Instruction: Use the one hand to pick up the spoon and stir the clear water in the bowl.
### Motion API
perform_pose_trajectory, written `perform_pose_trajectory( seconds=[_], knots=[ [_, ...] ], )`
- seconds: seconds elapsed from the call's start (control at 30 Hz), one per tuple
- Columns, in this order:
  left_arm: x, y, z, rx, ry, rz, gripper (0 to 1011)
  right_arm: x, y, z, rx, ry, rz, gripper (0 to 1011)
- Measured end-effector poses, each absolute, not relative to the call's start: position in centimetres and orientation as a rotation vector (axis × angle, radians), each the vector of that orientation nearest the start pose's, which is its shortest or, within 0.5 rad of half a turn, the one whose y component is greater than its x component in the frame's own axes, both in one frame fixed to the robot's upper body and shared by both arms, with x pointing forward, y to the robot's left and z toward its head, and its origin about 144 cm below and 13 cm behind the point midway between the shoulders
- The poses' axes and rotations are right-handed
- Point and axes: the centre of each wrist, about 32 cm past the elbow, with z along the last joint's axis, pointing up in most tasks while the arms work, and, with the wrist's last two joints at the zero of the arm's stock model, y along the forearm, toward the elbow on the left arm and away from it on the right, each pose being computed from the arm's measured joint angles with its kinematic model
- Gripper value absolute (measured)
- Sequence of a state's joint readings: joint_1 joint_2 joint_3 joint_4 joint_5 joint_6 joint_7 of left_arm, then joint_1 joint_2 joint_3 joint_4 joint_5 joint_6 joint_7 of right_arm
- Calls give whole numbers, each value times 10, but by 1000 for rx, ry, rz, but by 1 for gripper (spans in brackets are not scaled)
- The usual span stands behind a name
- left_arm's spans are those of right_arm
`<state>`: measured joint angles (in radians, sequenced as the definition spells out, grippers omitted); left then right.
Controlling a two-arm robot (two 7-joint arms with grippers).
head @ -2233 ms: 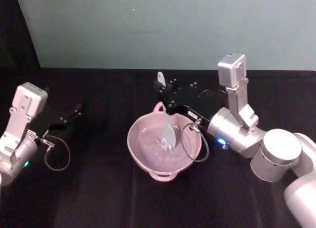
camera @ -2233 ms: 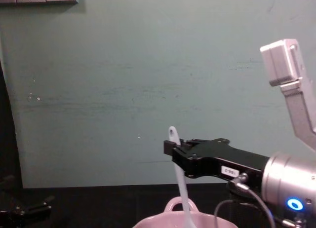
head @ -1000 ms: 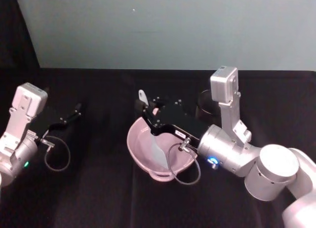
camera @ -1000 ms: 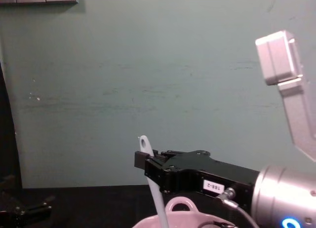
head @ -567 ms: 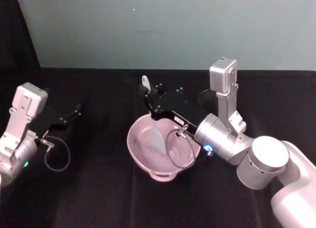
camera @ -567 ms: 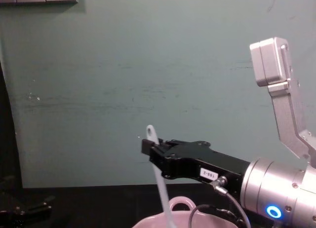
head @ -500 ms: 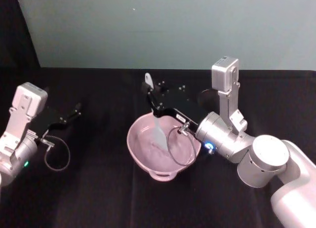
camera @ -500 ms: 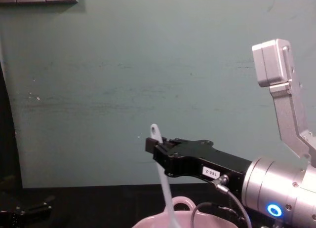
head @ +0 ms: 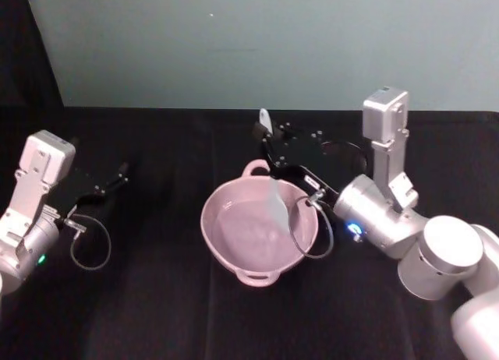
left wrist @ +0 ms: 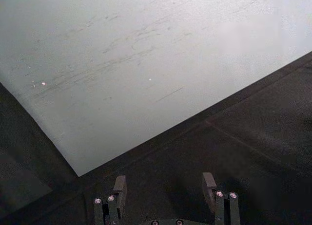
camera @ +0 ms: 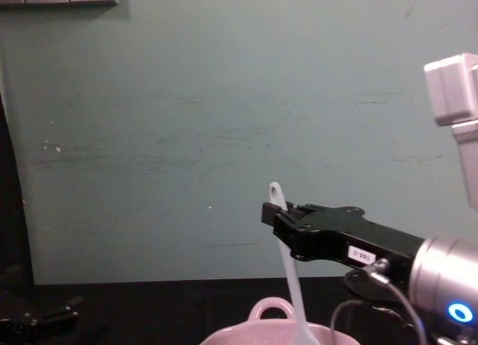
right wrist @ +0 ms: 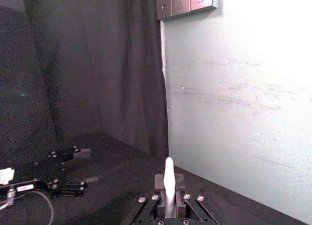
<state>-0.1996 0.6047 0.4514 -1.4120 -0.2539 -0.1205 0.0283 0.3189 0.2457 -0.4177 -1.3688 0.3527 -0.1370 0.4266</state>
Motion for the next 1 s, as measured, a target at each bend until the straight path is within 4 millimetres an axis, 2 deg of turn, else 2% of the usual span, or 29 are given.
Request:
perform_pose_trajectory(
  seconds=[0.53,1.0],
  knots=[
    [489,310,1140,304,-285,1248,1011,489,-220,1201,31,-37,-764,119],
    [489,310,1140,304,-285,1248,1011,466,-235,1214,-41,-15,-741,120]
  ],
)
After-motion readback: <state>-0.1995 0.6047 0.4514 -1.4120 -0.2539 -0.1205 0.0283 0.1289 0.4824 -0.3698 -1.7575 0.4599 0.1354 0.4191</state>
